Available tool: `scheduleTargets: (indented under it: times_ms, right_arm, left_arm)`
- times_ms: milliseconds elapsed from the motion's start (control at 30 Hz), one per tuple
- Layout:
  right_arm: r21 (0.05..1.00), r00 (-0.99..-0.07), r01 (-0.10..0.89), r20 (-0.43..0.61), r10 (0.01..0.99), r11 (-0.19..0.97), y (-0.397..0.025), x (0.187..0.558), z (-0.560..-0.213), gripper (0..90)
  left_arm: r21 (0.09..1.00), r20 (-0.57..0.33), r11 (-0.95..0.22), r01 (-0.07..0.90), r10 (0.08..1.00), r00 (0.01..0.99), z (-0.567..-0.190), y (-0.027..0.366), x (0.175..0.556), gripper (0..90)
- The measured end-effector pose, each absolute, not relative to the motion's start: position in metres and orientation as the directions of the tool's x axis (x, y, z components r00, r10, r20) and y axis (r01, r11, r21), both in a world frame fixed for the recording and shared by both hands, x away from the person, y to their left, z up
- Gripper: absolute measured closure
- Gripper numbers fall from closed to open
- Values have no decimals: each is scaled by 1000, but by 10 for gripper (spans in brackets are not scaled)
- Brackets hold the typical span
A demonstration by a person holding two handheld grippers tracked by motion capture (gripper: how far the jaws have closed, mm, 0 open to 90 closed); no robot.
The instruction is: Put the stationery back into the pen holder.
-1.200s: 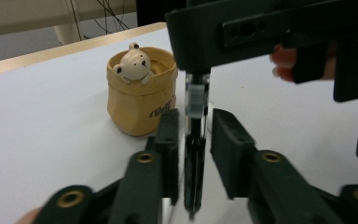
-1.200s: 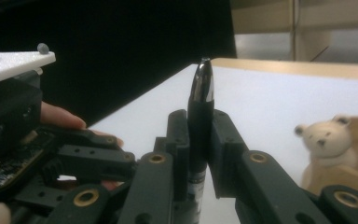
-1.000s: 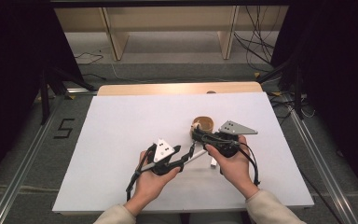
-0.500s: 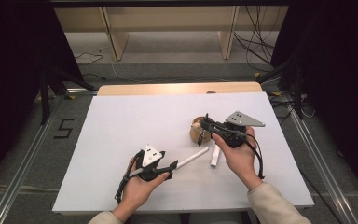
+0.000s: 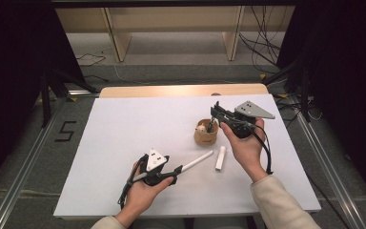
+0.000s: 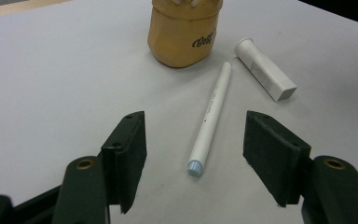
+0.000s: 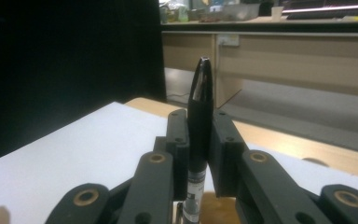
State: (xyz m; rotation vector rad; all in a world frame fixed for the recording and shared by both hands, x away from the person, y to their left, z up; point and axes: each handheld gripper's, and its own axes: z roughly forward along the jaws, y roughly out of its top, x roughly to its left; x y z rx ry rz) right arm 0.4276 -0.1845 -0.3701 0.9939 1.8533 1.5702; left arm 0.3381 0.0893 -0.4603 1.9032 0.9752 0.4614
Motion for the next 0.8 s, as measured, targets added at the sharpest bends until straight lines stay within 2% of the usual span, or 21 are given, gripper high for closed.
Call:
scheduleTargets:
  times_ms: [800]
  right_arm:
    - [974,-566,200,28,824,104,-169,465,-389,799]
  left_arm:
    - [847,-64,-293,444,773,631,-466,85,338,387]
